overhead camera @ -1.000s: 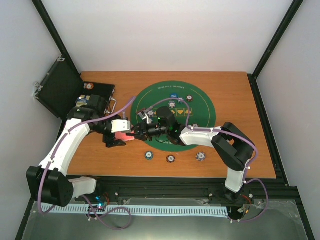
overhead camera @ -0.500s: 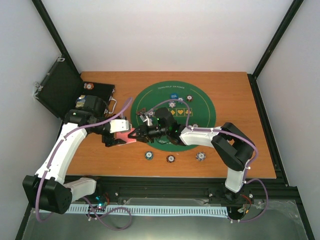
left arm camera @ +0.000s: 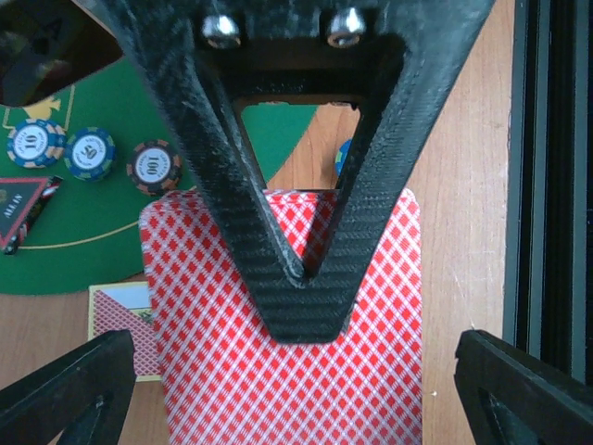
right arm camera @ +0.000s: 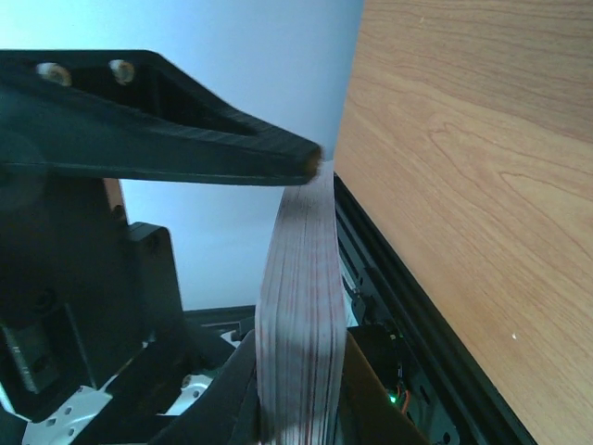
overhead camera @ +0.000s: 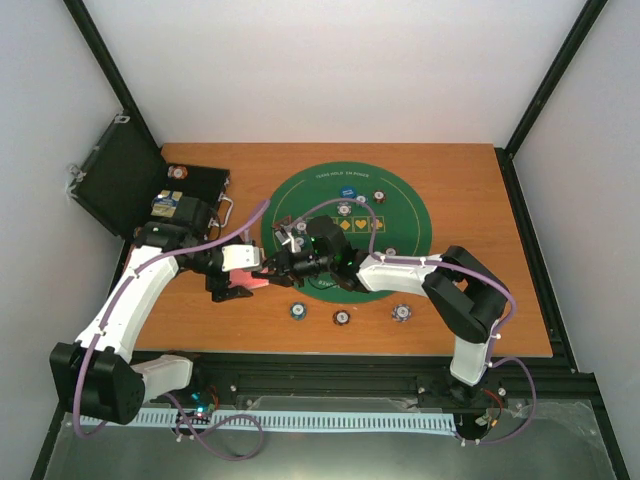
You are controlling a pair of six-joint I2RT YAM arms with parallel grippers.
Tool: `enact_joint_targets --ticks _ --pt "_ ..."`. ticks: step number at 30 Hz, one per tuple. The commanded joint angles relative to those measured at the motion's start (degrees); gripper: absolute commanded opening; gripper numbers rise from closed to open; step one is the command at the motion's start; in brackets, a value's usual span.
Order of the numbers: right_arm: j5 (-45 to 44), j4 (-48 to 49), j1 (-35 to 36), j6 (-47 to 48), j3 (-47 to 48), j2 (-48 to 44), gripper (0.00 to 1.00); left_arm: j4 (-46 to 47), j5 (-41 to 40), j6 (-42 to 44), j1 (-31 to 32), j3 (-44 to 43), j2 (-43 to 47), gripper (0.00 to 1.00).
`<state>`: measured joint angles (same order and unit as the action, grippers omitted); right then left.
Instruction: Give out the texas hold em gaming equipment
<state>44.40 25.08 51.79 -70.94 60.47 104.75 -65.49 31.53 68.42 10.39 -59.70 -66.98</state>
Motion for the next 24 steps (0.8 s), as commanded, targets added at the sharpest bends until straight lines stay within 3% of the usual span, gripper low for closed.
enact_joint_targets --ticks 1,12,16,24 --pt "0.6 2.3 0.9 0.4 2.2 -1.5 0.03 0.5 0.7 2.3 0.2 1.3 -0.8 0.95" --pt "0.4 2.7 1.3 0.2 1.8 -0.1 0.03 2.7 0.5 1.1 0.2 0.6 -0.7 0.8" --pt "-0.6 -0.7 1.3 1.8 1.8 0.1 0.03 2.3 0.9 0.9 0.2 -0.4 -0.7 0.77" --pt "-2.7 -6.8 1.6 4.4 2.4 0.6 0.03 0.9 -0.5 1.5 0.2 -1.4 -1.2 0.62"
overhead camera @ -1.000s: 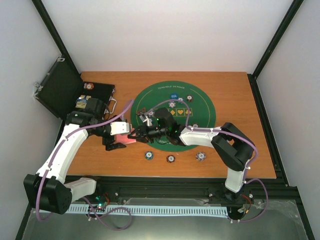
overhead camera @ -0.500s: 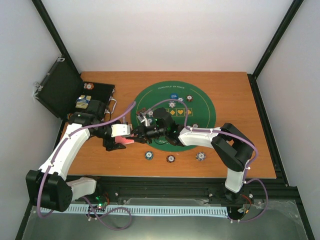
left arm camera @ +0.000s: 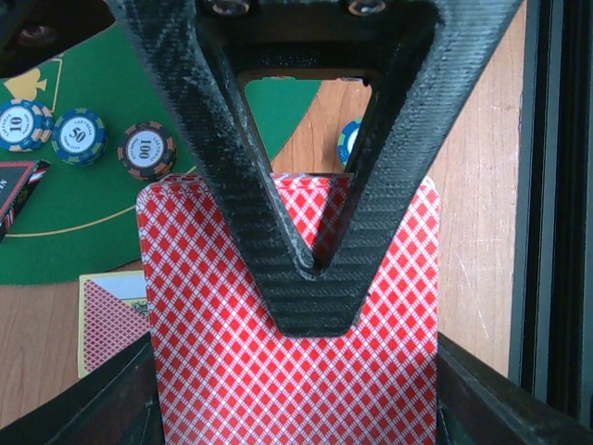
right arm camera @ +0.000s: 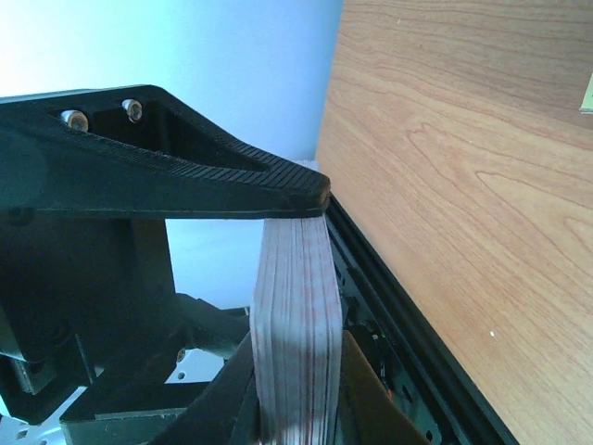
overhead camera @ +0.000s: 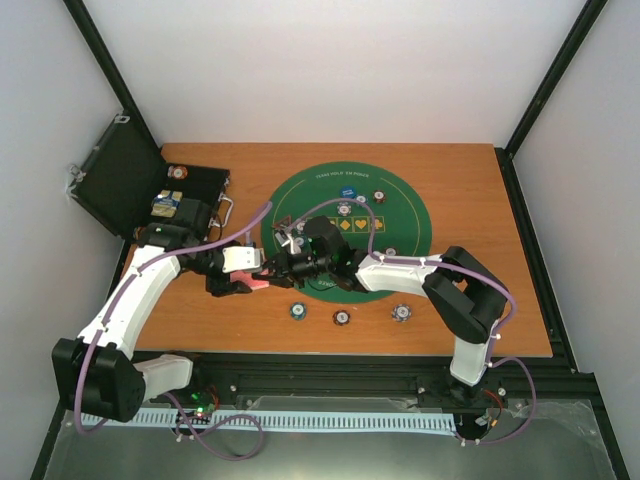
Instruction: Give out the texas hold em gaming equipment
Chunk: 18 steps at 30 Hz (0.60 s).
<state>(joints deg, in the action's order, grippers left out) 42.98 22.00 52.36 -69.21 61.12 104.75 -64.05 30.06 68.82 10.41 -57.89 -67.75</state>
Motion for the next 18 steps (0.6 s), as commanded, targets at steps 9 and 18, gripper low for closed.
enact_joint_targets --ticks 9,18 --pt "-0.8 1.4 1.4 -0.1 1.7 -0.2 0.03 -0.1 2.6 0.5 0.2 -1.7 0.5 0.96" --pt "0.0 4.3 2.0 -1.6 2.3 -0.5 0.03 0.8 0.8 0.8 0.2 -0.2 -0.9 0.91"
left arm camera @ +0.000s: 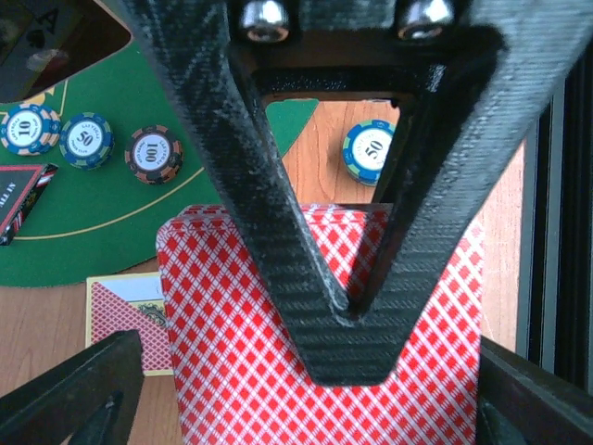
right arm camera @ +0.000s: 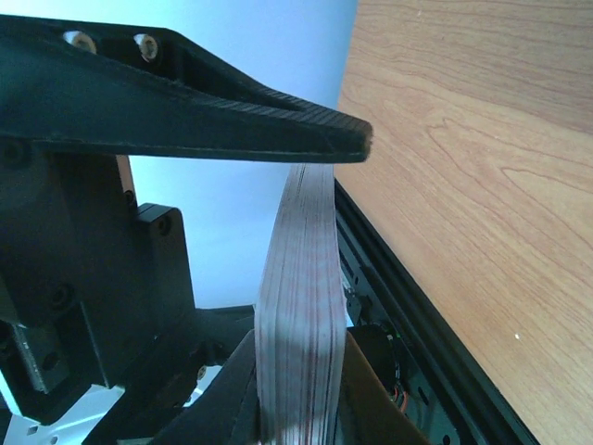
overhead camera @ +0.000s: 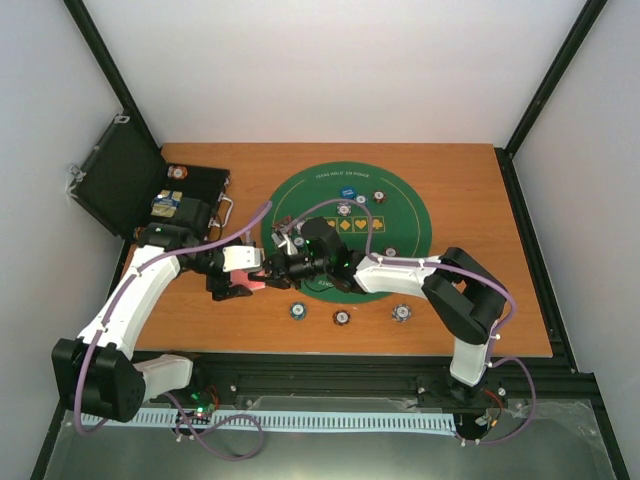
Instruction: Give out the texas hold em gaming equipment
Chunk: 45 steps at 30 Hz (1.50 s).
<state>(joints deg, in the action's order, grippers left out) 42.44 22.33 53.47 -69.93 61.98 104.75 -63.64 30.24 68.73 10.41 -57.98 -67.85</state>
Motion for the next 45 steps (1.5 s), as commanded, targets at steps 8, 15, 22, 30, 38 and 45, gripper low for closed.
enact_joint_targets --ticks 8,15,22,30,38,45 --pt "0.0 2.6 0.9 -0.3 1.2 0.0 0.03 0.1 -0.6 2.3 0.2 0.9 0.0 0.74" --pt "-1.2 -1.9 0.9 1.7 1.9 1.1 0.03 -0.6 0.5 2.2 0.2 -1.6 1.4 0.62" --pt "-3.9 -10.9 1.5 6.2 4.0 1.5 0.03 0.8 0.8 1.5 0.3 -1.5 2.0 0.54" --pt "-5.7 -14.4 1.7 8.1 3.4 2.3 0.03 1.3 0.4 0.5 0.2 -1.8 2.5 0.55" --pt "-7.2 -12.5 1.7 7.9 1.0 2.4 0.03 -0.2 1.9 -1.8 0.2 -3.8 1.2 0.47" --pt "-4.1 -5.2 1.7 3.9 2.0 1.4 0.38 -0.5 1.3 -0.9 0.2 -3.4 1.2 0.17"
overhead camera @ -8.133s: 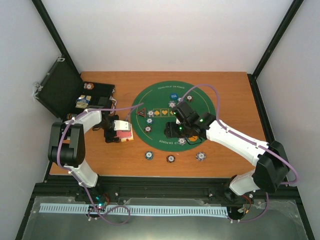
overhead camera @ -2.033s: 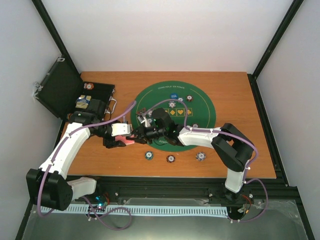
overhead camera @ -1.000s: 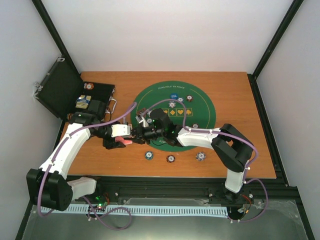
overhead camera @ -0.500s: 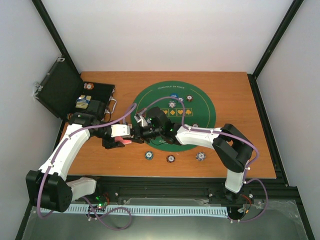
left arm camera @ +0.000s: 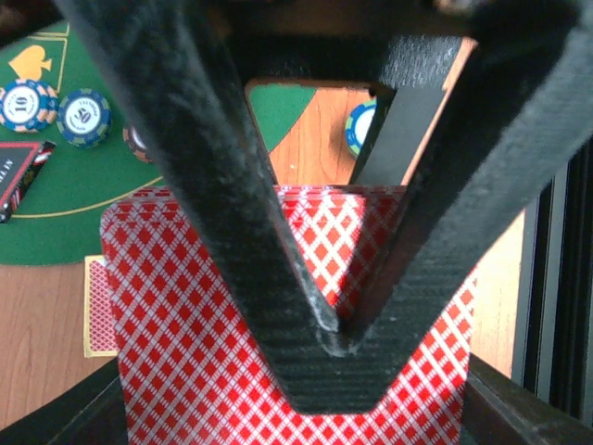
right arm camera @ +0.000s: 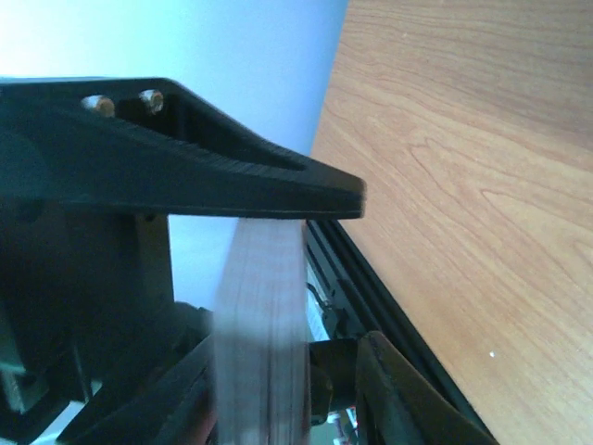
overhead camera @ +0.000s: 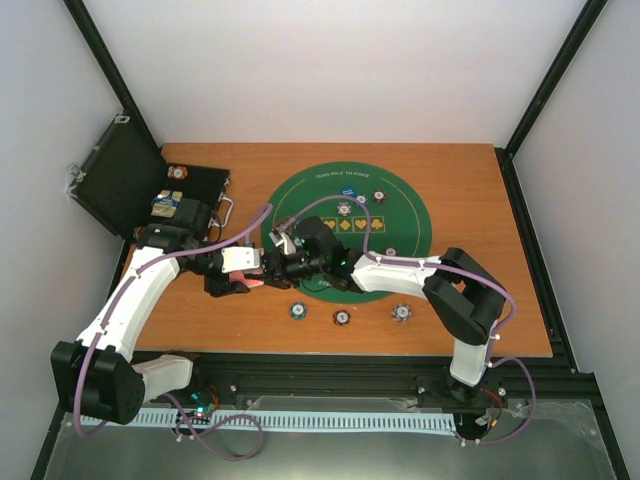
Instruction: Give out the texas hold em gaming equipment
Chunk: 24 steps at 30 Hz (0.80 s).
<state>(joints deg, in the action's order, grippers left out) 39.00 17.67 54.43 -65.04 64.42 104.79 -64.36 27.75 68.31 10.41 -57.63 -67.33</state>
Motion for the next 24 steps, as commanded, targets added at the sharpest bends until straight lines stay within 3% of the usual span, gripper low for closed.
enact_joint_targets --ticks 1,11,20,24 --pt "-0.2 -0.1 0.8 -1.4 0.0 1.5 0.41 -0.2 3.3 -0.2 0.2 -3.7 0.5 0.13" --pt "3.4 9.1 1.2 -7.0 0.9 5.6 0.49 -2.5 0.1 1.8 0.3 -3.4 -0.3 0.11" --pt "4.4 10.5 1.3 -8.1 3.4 8.4 0.48 -2.8 -2.0 3.3 0.3 -2.1 0.4 0.11" --pt "3.1 8.3 1.2 -7.5 2.7 8.4 0.4 -3.5 -2.9 3.4 0.3 -2.2 0.4 0.11"
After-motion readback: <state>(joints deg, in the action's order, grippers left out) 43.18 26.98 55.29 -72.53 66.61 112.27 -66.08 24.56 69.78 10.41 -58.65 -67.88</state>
